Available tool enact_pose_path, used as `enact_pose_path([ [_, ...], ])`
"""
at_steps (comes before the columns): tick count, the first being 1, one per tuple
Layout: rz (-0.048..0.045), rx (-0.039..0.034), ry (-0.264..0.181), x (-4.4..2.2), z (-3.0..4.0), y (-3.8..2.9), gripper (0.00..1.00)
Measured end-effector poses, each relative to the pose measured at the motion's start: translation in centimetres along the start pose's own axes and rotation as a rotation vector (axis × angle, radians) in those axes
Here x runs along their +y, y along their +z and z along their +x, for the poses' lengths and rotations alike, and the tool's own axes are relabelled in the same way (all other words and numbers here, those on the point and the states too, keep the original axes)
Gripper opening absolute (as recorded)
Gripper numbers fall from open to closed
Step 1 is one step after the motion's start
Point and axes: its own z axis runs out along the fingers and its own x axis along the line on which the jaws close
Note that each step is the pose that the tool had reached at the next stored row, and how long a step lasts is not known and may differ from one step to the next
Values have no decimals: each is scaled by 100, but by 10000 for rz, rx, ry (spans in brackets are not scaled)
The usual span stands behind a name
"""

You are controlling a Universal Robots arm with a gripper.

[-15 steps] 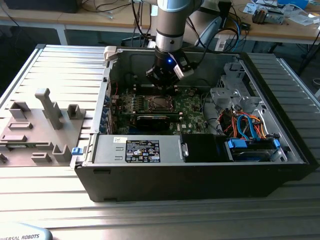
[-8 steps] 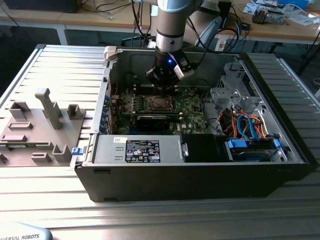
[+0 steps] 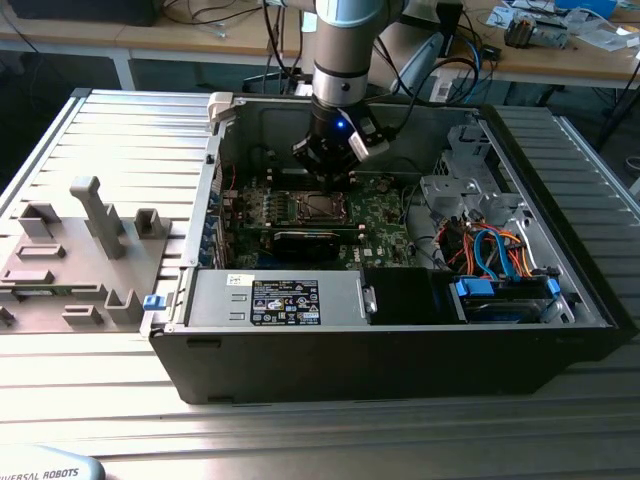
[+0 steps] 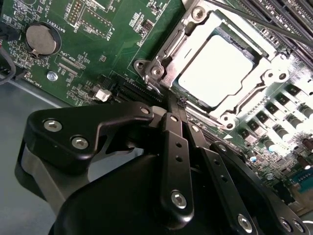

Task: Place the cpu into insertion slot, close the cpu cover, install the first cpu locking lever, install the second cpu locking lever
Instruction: 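Install the first cpu locking lever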

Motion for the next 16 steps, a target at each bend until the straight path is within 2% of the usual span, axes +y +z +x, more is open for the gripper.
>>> enact_pose_path([
  [9, 1, 1, -19, 14, -38, 19, 11],
  [11, -21, -19, -20, 18, -41, -17, 11],
  [13, -1, -6, -18, 13, -38, -62, 11],
  [16, -1, -6, -20, 0, -37, -77, 11],
])
